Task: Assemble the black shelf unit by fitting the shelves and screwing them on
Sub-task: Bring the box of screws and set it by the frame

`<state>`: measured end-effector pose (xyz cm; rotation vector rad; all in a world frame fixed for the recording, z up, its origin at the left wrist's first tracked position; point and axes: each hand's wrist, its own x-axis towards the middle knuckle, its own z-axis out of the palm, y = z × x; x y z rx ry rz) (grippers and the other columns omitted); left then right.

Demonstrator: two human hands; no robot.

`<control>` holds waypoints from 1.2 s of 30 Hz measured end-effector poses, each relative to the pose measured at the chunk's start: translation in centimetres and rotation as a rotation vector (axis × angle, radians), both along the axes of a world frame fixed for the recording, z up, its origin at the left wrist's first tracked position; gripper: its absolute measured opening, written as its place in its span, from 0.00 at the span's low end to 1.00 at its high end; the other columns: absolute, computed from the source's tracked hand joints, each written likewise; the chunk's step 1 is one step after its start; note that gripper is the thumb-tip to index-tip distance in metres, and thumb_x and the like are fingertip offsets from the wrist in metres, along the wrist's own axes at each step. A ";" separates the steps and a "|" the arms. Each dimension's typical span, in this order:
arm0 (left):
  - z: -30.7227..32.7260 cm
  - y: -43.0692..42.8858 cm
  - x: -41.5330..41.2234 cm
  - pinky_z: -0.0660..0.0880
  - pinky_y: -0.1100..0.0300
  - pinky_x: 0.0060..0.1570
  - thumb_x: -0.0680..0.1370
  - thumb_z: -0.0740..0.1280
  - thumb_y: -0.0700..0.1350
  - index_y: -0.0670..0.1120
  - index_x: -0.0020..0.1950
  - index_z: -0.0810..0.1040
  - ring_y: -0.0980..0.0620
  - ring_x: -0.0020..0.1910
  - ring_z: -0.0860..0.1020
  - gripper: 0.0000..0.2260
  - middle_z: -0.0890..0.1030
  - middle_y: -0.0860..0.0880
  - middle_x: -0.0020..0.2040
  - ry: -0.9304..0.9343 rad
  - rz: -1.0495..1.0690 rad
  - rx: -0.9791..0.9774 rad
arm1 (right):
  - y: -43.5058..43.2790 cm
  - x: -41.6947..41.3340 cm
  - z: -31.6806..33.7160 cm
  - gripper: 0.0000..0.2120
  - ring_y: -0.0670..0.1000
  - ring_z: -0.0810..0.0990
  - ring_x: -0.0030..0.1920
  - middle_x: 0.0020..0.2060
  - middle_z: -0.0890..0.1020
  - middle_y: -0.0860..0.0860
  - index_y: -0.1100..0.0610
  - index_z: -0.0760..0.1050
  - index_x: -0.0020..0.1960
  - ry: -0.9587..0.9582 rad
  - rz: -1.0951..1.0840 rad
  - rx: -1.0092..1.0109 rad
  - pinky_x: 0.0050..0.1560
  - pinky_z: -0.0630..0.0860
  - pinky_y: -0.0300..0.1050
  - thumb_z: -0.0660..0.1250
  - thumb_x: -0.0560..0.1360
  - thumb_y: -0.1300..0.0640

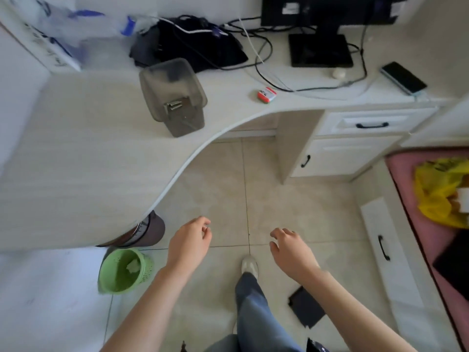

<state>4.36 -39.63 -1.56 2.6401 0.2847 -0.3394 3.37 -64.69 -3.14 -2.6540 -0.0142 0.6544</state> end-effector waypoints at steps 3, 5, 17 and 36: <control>0.6 1.6 2.8 0.75 0.55 0.45 0.81 0.65 0.44 0.47 0.61 0.80 0.48 0.52 0.82 0.10 0.85 0.52 0.53 0.016 0.065 -0.001 | 1.6 4.8 0.6 0.17 0.53 0.72 0.64 0.63 0.77 0.52 0.56 0.70 0.70 -0.014 0.078 0.015 0.55 0.75 0.46 0.56 0.83 0.55; 1.2 2.6 4.7 0.76 0.55 0.46 0.81 0.65 0.44 0.47 0.62 0.80 0.48 0.51 0.82 0.10 0.84 0.51 0.53 0.018 0.105 0.009 | 2.8 8.0 1.0 0.17 0.53 0.72 0.64 0.63 0.77 0.51 0.56 0.69 0.70 -0.028 0.131 0.028 0.53 0.74 0.44 0.55 0.83 0.55; 4.2 10.0 18.2 0.78 0.52 0.48 0.81 0.65 0.44 0.49 0.62 0.80 0.46 0.51 0.81 0.10 0.84 0.49 0.52 -0.124 0.246 0.012 | 11.2 24.5 3.9 0.15 0.54 0.73 0.63 0.60 0.78 0.52 0.56 0.73 0.66 -0.179 0.249 0.057 0.50 0.72 0.45 0.57 0.82 0.54; 7.2 16.4 38.3 0.75 0.53 0.45 0.81 0.65 0.42 0.44 0.65 0.78 0.46 0.61 0.75 0.13 0.77 0.47 0.61 -0.350 -0.076 0.124 | 19.7 32.2 5.4 0.22 0.52 0.78 0.49 0.49 0.83 0.52 0.59 0.78 0.55 0.217 -0.197 0.357 0.50 0.71 0.44 0.53 0.84 0.45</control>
